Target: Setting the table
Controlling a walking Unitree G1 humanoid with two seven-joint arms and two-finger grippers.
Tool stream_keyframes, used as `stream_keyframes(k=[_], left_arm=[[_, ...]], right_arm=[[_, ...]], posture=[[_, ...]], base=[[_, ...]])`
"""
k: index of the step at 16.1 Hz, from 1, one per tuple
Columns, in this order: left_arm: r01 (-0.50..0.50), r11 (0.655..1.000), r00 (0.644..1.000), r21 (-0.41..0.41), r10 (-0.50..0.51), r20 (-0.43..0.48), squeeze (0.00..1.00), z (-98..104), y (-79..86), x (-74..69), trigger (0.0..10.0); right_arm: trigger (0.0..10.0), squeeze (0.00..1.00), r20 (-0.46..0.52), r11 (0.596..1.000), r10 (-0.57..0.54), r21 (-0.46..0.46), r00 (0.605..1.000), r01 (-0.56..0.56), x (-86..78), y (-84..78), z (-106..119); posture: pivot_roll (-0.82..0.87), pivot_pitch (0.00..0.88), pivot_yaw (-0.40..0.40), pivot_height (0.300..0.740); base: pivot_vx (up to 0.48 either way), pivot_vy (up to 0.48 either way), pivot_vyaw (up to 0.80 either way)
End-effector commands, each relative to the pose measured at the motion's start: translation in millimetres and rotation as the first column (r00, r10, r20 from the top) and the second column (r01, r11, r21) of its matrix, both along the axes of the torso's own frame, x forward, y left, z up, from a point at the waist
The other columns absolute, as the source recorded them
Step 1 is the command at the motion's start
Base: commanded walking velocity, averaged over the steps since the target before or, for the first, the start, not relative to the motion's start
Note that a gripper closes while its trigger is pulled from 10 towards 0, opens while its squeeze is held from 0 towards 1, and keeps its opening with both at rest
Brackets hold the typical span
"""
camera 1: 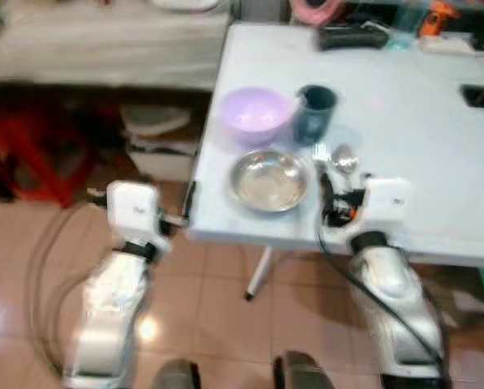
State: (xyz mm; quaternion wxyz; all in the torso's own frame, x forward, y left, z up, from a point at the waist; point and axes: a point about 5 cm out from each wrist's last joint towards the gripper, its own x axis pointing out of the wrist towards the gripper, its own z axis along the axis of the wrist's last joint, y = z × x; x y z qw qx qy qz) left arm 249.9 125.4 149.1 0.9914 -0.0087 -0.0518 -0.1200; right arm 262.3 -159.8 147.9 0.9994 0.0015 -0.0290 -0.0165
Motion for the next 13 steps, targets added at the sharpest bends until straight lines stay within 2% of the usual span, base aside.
stream_keyframes(k=[1,6,8,10,13], left_arm=[[-0.027,0.999,1.000,0.028,0.027,-0.008,0.00,-2,9.3,-2.1,10.0],[-0.031,0.999,0.999,0.039,0.031,-0.011,0.00,-1,9.7,-3.8,10.0],[-0.030,0.999,0.999,0.041,0.030,-0.013,0.00,-1,8.3,-3.3,10.0],[-0.017,0.999,1.000,0.043,0.017,-0.006,0.00,2,4.1,-2.0,10.0],[-0.014,0.999,1.000,0.048,0.015,-0.008,0.00,2,6.3,-4.1,10.0]], right_arm=[[10.0,0.00,0.005,1.000,0.012,0.019,1.000,-0.012,1.4,2.5,2],[10.0,0.00,0.004,0.999,0.011,0.046,1.000,-0.011,20.0,-4.5,5],[10.0,0.00,-0.010,0.996,0.075,0.055,0.997,-0.074,27.6,-0.7,4],[10.0,0.00,-0.011,0.993,0.102,0.066,0.995,-0.101,35.4,-1.6,4],[10.0,0.00,-0.008,0.989,0.133,0.072,0.991,-0.132,43.2,0.1,7]], posture=[[0.00,0.150,0.005,0.740],[0.01,0.173,0.010,0.740],[0.02,0.189,0.008,0.740],[0.03,0.203,0.008,0.740],[0.04,0.212,0.009,0.740]], base=[[0.000,0.000,0.00],[0.000,0.000,0.00],[0.000,0.000,0.00],[0.000,0.000,0.00],[0.000,0.000,0.00]])
